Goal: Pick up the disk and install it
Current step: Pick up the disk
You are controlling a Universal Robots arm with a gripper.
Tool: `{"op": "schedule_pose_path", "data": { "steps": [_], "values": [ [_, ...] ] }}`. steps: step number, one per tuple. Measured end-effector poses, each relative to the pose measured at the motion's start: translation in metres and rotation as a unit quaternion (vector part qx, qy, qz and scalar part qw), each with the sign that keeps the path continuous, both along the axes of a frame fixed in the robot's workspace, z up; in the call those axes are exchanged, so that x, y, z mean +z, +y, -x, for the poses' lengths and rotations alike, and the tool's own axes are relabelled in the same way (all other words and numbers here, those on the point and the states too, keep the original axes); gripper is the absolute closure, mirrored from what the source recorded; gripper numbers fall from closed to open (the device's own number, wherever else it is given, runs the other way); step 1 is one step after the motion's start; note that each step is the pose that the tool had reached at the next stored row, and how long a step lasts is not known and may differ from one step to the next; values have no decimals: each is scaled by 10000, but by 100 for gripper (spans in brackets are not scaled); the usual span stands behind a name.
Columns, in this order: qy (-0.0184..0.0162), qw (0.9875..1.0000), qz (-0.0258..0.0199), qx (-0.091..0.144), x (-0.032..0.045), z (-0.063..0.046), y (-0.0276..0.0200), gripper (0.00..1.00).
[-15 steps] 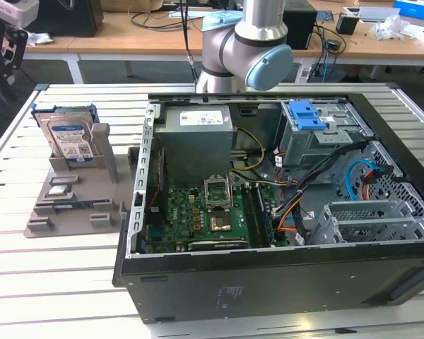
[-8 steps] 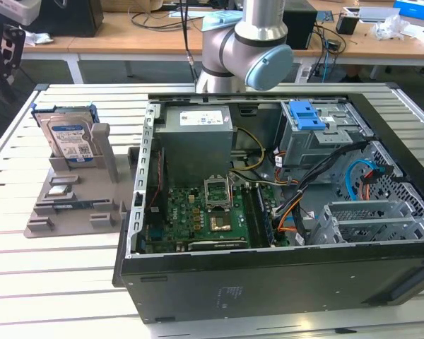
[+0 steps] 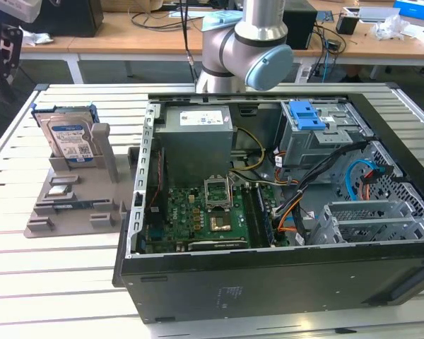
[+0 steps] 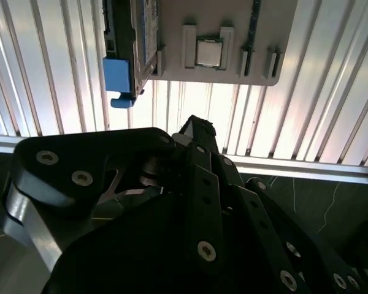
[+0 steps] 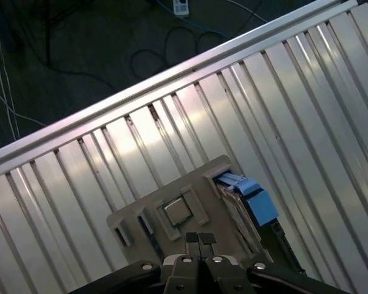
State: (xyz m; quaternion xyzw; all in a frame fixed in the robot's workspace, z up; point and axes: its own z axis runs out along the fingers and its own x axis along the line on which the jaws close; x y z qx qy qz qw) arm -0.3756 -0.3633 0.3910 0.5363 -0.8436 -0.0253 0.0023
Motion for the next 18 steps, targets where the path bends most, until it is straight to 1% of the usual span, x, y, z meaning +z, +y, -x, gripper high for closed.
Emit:
{"op": "schedule_pose_path", "data": {
  "steps": [5, 7, 10, 11, 13, 16, 18],
  "values": [
    [0, 9996, 0, 277, 0, 0, 0, 89],
    [0, 9992, 0, 398, 0, 0, 0, 89],
    [0, 9982, 0, 592, 0, 0, 0, 89],
    [0, 9976, 0, 690, 0, 0, 0, 89],
    [0, 9968, 0, 794, 0, 0, 0, 89],
    [0, 9953, 0, 973, 0, 0, 0, 89],
    [0, 9938, 0, 1114, 0, 0, 0, 89]
  ]
}}
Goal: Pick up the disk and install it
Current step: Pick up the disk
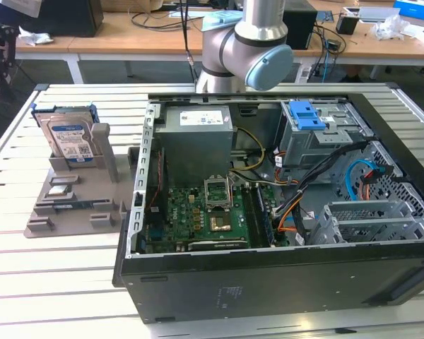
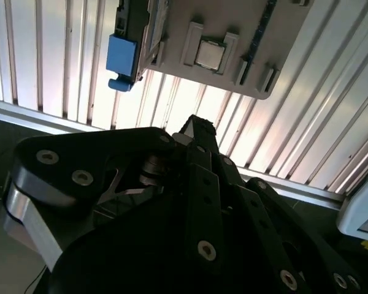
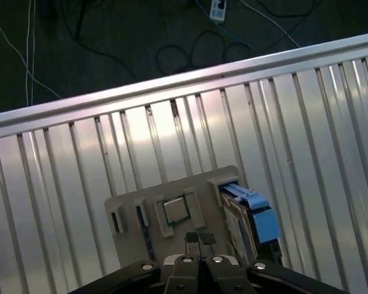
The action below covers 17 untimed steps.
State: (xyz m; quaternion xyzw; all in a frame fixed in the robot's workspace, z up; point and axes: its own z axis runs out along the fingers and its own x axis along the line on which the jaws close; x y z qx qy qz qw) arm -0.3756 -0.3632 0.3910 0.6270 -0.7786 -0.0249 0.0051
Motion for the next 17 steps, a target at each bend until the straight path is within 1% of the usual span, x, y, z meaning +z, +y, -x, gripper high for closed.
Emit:
{"op": "schedule_pose_path", "data": {
  "steps": [1, 2, 8, 13, 17],
  "values": [
    [0, 10000, 0, 53, 0, 0, 0, 89],
    [0, 9999, 0, 160, 0, 0, 0, 89],
    [0, 9989, 0, 476, 0, 0, 0, 89],
    [0, 9971, 0, 755, 0, 0, 0, 89],
    [0, 9954, 0, 958, 0, 0, 0, 89]
  ]
}}
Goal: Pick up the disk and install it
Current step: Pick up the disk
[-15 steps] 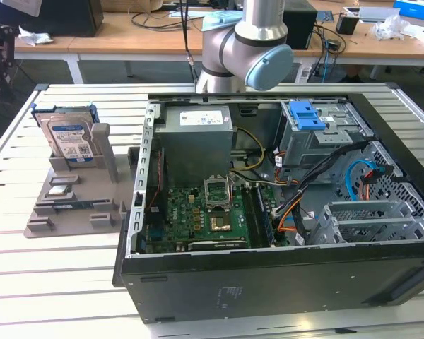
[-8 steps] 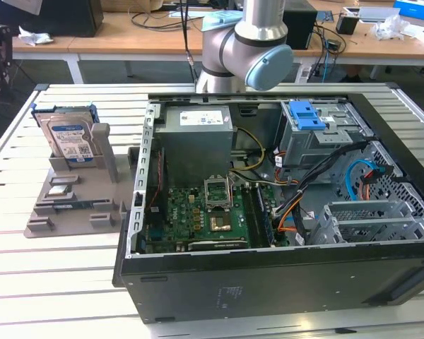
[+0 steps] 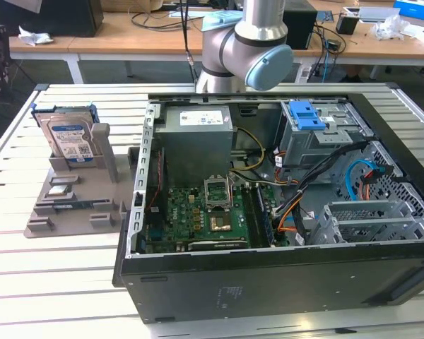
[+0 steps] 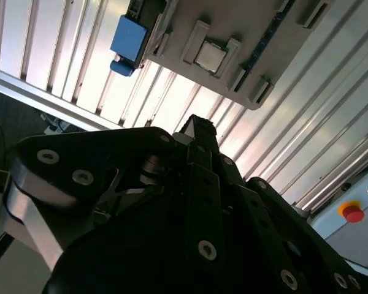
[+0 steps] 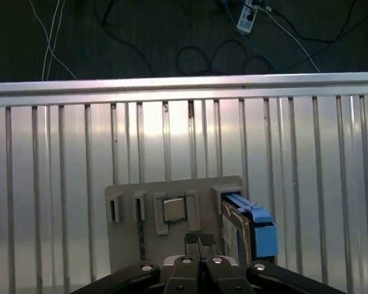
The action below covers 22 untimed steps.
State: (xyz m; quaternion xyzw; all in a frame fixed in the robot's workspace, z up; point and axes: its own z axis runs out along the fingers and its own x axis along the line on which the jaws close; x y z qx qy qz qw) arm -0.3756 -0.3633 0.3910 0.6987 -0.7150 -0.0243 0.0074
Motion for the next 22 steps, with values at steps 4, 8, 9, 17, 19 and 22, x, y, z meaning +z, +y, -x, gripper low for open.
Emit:
{"op": "schedule_pose_path", "data": {
  "steps": [4, 8, 9, 17, 19, 22],
  "values": [
    [0, 9997, 0, 240, 0, 0, 0, 89],
    [0, 9988, 0, 497, 0, 0, 0, 89],
    [0, 9985, 0, 548, 0, 0, 0, 89],
    [0, 9942, 0, 1076, 0, 0, 0, 89],
    [0, 9928, 0, 1200, 0, 0, 0, 89],
    [0, 9894, 0, 1450, 0, 0, 0, 89]
  ]
}}
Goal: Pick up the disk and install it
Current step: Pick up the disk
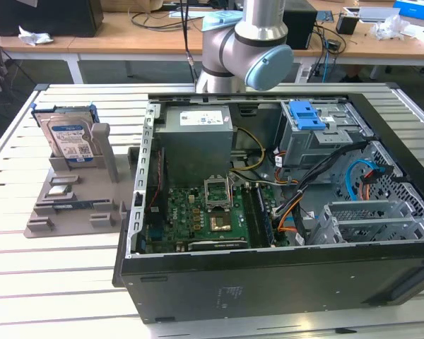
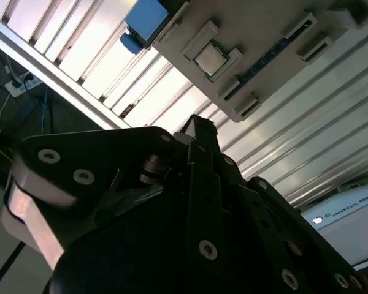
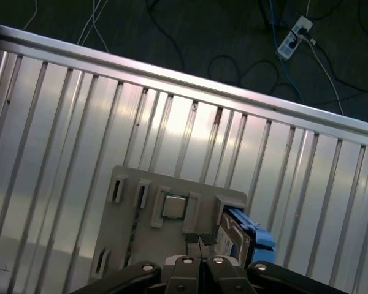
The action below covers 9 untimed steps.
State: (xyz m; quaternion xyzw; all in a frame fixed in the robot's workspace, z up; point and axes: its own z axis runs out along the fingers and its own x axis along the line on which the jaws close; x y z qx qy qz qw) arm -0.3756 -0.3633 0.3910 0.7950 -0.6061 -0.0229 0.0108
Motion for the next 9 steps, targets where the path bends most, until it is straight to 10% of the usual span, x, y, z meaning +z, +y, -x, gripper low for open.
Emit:
{"op": "schedule_pose_path", "data": {
  "steps": [9],
  "values": [
    [0, 9998, 7, -205, 0, 0, 1, 89]
  ]
}}
